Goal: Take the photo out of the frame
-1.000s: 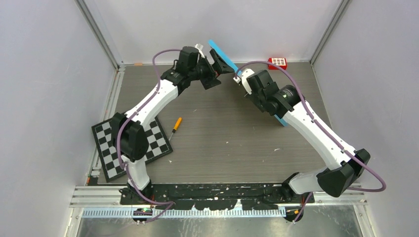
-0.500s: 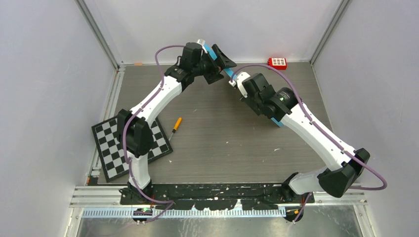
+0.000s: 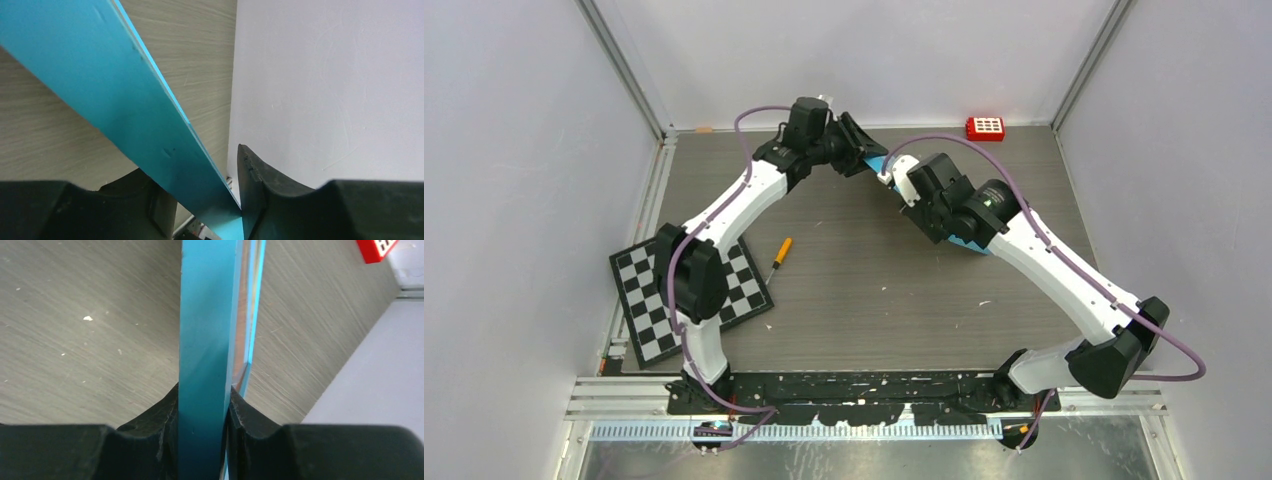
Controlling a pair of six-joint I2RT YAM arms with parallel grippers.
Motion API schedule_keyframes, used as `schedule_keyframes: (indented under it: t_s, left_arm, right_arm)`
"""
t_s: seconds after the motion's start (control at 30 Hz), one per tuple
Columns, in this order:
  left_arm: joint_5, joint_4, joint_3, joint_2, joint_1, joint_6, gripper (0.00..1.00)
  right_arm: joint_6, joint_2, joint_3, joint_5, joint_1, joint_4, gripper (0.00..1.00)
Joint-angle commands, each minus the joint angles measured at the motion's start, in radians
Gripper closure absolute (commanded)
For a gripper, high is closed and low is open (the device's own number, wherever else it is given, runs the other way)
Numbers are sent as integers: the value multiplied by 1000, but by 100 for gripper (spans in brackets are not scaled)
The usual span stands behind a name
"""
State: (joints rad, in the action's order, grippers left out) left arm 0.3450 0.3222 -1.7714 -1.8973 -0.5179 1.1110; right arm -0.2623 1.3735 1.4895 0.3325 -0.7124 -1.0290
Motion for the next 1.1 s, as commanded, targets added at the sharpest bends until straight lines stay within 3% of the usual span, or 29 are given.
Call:
schedule_keyframes:
  t_s: [0.0,0.27,0.47,0.7,1.07]
  left_arm:
    - [24,19,83,103,13,-31,63]
    - [132,-3,250,189,51,-88,100]
    - [298,39,329,197,111,-211,100]
    - [495,81,389,173,151,-387,100]
    - [593,198,430,57,192,-555,100]
  right_arm:
    - [2,-5,-12,-262,-28,-63,77]
    - [-2,-22,-5,-446,-25,-110,30]
    - [12,-28,87,-665,37,-200,10]
    - [88,34,170,-944,262,-253,4]
    - [113,144,42,-975,564,-246,4]
